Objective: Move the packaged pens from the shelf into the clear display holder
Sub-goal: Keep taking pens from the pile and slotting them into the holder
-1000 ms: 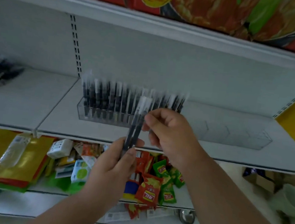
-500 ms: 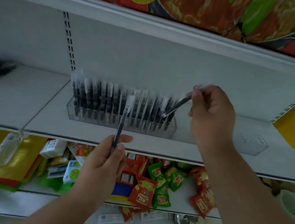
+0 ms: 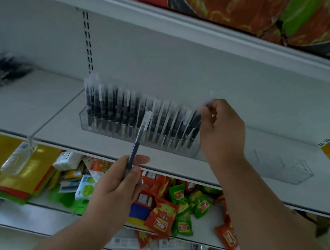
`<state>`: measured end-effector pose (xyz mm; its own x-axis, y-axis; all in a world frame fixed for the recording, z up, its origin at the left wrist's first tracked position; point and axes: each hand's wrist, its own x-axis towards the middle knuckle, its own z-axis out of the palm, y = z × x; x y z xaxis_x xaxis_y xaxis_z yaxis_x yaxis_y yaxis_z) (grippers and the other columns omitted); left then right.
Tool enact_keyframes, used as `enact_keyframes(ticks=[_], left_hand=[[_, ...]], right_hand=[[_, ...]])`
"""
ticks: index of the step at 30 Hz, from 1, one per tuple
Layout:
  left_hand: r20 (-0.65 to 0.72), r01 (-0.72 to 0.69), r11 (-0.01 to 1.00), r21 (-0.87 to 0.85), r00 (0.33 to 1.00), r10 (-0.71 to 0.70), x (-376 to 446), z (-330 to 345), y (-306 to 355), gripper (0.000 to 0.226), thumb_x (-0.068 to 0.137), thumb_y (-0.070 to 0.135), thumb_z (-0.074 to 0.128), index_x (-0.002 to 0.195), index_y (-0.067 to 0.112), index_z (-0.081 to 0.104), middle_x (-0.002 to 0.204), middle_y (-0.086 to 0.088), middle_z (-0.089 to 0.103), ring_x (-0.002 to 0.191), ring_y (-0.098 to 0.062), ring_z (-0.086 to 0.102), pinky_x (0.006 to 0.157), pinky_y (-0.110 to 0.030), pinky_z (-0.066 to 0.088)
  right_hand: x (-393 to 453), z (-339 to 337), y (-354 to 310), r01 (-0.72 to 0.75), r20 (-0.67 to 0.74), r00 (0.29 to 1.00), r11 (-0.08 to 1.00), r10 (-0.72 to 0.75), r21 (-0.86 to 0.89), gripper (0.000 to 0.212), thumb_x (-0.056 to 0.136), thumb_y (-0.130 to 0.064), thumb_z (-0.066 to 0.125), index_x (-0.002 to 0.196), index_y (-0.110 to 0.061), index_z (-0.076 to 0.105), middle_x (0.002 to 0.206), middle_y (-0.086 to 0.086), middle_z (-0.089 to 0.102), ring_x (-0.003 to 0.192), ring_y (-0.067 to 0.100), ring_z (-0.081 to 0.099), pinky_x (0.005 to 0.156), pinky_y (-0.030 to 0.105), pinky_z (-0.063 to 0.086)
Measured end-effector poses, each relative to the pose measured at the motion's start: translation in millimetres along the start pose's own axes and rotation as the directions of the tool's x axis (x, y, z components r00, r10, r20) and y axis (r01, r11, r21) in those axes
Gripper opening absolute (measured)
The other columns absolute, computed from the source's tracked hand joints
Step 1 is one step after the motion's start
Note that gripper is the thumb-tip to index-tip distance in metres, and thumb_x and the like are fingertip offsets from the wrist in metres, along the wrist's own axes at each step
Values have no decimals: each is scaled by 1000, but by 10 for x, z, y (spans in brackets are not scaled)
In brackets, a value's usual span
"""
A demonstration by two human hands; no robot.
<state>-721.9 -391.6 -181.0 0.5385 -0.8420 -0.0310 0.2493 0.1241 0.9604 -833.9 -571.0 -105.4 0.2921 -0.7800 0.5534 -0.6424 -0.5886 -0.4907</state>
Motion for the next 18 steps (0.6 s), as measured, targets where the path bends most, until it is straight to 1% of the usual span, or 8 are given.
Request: enact_keyframes(ticks=[3, 5, 7, 9, 12, 14, 16, 18], left_hand=[[27, -14, 999, 35, 1000, 13, 66, -11, 56, 34, 103, 6, 39, 99, 21, 70, 63, -11, 30, 49, -17, 26, 42, -22, 25], [45, -20, 999, 50, 999, 18, 100, -32, 72, 30, 103, 6, 39, 103, 16, 67, 64, -12, 31, 48, -16, 26, 41, -22, 24], [70, -30, 998, 64, 997, 25, 131, -53, 78, 30, 103, 7, 39, 103, 18, 67, 64, -12, 31, 47, -16, 27, 41, -22, 24], [96, -34, 996, 88, 995, 26, 158, -76, 74, 31, 103, 8, 39, 103, 20, 67, 63, -12, 32, 48, -17, 28, 42, -24, 24], [108, -20, 994, 103, 994, 9, 192, -107, 79, 32, 104, 10, 40, 101, 23, 68, 64, -17, 29, 49, -19, 26, 42, -25, 24], [118, -29, 992, 120, 993, 15, 211, -97, 95, 34, 104, 10, 40, 99, 26, 69, 63, -16, 30, 49, -19, 26, 43, -25, 24], [124, -32, 992, 122, 992, 17, 235, -50, 105, 31, 103, 9, 40, 102, 23, 68, 63, -13, 32, 49, -18, 27, 42, -24, 26], [149, -21, 992, 126, 989, 2, 252, 42, 101, 30, 104, 8, 40, 102, 20, 67, 63, -12, 30, 49, -17, 26, 43, -23, 26]], right_hand=[[-10, 5, -10, -10, 29, 1000, 999, 12, -53, 17, 101, -29, 49, 94, -16, 57, 83, -1, 61, 71, 17, 54, 64, 31, 44], [-51, 39, 15, -51, 127, 990, 992, 66, -115, 17, 101, -30, 47, 97, -17, 58, 87, 0, 63, 76, 18, 56, 66, 30, 44], [-116, 102, 51, -108, 209, 967, 980, 142, -166, 18, 101, -32, 48, 102, -18, 59, 93, 1, 66, 82, 20, 58, 71, 33, 48], [-165, 156, 73, -139, 200, 964, 974, 175, -181, 19, 99, -35, 51, 98, -18, 60, 94, 2, 67, 83, 22, 60, 72, 35, 51], [-202, 162, 56, -171, 149, 969, 969, 198, -177, 26, 93, -43, 59, 85, -19, 57, 81, -3, 64, 76, 19, 60, 65, 32, 49], [-251, 111, 34, -229, 118, 963, 966, 243, -119, 31, 89, -48, 63, 78, -20, 55, 72, -6, 59, 68, 12, 56, 58, 27, 44], [-302, 45, -17, -283, 107, 954, 959, 280, 10, 33, 88, -51, 63, 76, -21, 57, 69, -7, 59, 64, 8, 55, 54, 24, 42], [-316, -14, -88, -310, 181, 944, 928, 276, 206, 28, 88, -48, 63, 77, -22, 62, 72, -5, 65, 62, 8, 58, 56, 24, 45]])
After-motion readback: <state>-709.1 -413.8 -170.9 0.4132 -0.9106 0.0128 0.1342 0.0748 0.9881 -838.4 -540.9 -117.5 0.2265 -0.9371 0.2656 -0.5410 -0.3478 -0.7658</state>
